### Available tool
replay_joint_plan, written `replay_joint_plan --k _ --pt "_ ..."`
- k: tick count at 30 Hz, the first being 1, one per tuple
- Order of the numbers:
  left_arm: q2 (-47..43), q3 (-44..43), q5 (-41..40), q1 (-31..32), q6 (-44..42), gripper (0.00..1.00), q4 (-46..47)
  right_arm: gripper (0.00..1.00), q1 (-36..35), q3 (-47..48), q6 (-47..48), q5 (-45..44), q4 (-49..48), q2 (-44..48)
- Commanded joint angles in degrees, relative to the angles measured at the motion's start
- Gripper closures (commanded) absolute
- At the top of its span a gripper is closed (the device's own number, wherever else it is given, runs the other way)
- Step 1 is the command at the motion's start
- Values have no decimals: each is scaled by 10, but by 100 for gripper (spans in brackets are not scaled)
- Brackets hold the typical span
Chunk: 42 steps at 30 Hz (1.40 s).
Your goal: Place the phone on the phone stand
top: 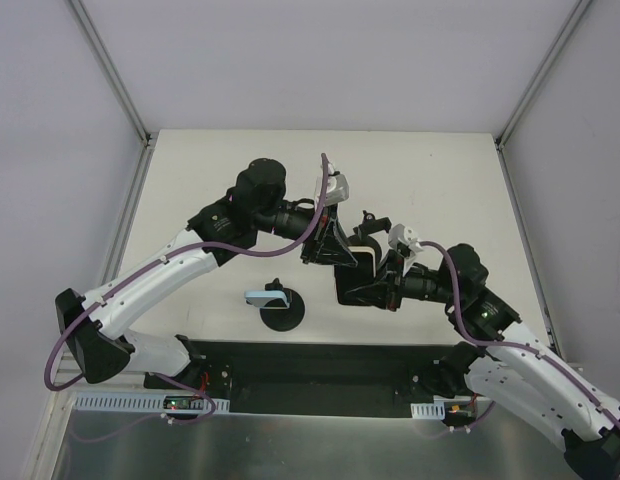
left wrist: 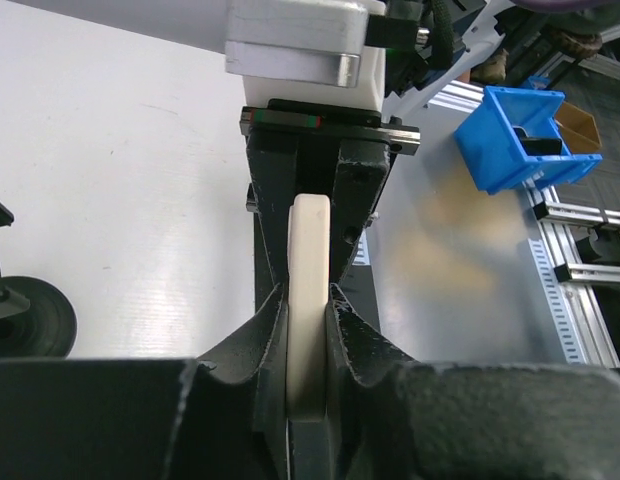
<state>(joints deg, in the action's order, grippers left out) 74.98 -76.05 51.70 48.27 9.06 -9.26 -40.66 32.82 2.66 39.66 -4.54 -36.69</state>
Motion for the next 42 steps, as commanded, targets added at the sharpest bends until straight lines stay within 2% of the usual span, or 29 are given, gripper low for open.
replay_joint_plan --k 1,2,4,5,6,7,8,10,11,12,13,14,17,18,19,21,23,27,28,29,31,32,34,42 --pt "-10 -21 33 8 -7 96 2 100 5 38 -5 -40 -52 -8" --pt "-10 -22 31 8 -7 100 0 100 4 41 -6 -37 -53 -12" --pt "-14 -22 12 8 -10 100 -3 99 3 45 -11 -41 -52 -17" --pt "-18 -21 -6 8 -11 100 -6 68 4 52 -12 -72 -46 -21" --pt "-22 -21 -33 8 -11 100 -18 48 4 59 -10 -104 -3 -22" --pt "-32 -23 -102 7 -17 100 -29 33 3 66 -10 -145 25 -25" --pt "-37 -27 -132 7 -22 100 -39 15 4 73 -7 -223 49 -27" --pt "-54 -36 -203 7 -29 100 -67 7 4 76 2 -279 102 -24" --pt "-60 -44 -282 7 -32 100 -79 4 5 75 2 -331 110 -19" --pt "-64 -50 -318 7 -31 100 -89 3 6 75 -1 -365 125 -18" --pt "-75 -53 -344 6 -31 100 -104 3 5 76 -7 -448 133 -18" --pt "-82 -55 -383 6 -32 100 -105 2 5 78 -9 -492 152 -19" --pt "-112 -52 -416 6 -34 100 -106 0 15 86 -17 -646 202 -39" --pt "-119 -51 -423 6 -34 100 -108 0 22 113 -20 -662 226 -54" --pt "-133 -49 -428 6 -36 100 -108 0 52 133 -21 -660 250 -69" --pt "-149 -42 -434 6 -37 100 -109 2 79 159 -8 -592 291 -108" --pt "-157 -36 -428 6 -40 100 -108 7 95 168 18 -522 267 -117" --pt "-154 -31 -403 6 -29 100 -107 15 101 161 52 -497 216 -121" --pt "-150 -31 -391 6 -28 100 -106 19 106 160 60 -487 206 -128" --pt "-149 -32 -386 6 -27 100 -106 28 108 154 68 -482 190 -131" --pt "-143 -34 -383 6 -21 100 -107 37 110 146 89 -470 170 -142" --pt "-140 -36 -383 6 -20 100 -107 46 111 142 95 -465 154 -145" --pt "-135 -37 -380 6 -20 100 -103 53 112 139 106 -452 143 -154" --pt "-122 -34 -375 6 -24 100 -85 53 112 128 121 -402 89 -176"
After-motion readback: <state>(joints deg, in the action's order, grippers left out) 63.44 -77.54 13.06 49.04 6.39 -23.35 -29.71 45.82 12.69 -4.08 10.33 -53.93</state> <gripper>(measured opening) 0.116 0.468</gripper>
